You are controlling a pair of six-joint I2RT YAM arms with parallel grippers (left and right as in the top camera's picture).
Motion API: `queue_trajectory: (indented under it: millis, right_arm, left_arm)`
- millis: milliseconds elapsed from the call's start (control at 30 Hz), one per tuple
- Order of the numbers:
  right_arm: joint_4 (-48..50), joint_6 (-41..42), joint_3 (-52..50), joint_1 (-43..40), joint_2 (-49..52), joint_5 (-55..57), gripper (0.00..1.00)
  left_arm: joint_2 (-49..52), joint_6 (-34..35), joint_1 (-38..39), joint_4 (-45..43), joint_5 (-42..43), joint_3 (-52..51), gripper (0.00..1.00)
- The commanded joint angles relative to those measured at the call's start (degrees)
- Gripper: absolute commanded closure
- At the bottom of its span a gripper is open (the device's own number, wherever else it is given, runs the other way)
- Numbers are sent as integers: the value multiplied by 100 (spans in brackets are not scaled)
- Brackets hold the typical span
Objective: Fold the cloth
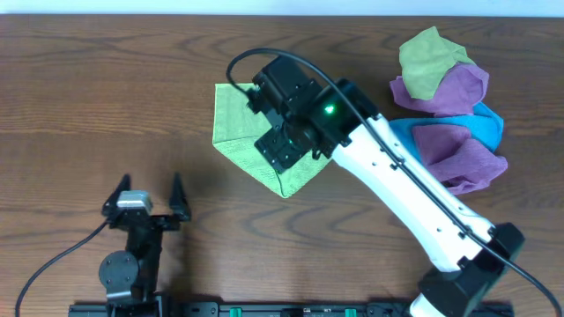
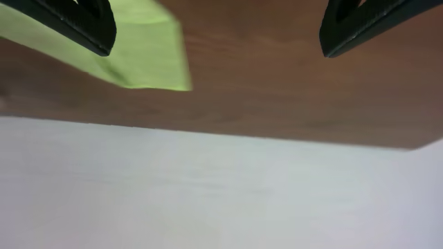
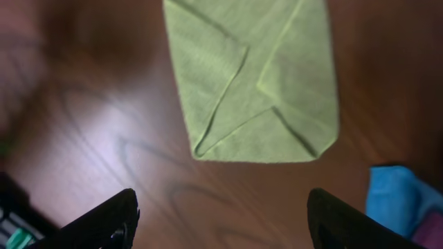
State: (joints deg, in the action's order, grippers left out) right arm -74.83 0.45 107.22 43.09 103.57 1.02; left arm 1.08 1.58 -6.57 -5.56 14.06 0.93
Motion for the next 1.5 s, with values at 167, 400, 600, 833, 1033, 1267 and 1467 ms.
queue_trajectory:
  millis: [167,400,600,833,1033,1267,1467]
  right_arm:
    - [743,693,-1388,267,-505,577,21]
    - [2374,914,-2750,-306,-1731,925,9]
    - [2747,741,-2782,-1084,-1801,345,12]
    - [3134,791,-2741,-1355,-1805,37,1]
    - [3383,918,-2741,-1355,-1801,-173,1]
    - [3359,916,-2741,-1727,-1163,323,1]
    - [3652,754,-2741,-2579,-826,-319,6]
  left_arm:
    - [-7,157,15,-979,2409,-61,4]
    - [776,835,516,-2026,1021,35,4]
    - [2774,1021,549,-2085,1172,1246,5]
    - [5825,1001,549,-990,2369,3633,5]
    - [7893,778,717,564,3453,5222,4]
    - [8701,111,1322,1633,2356,5475,4]
    - [8749,9,1976,2028,975,5475,4]
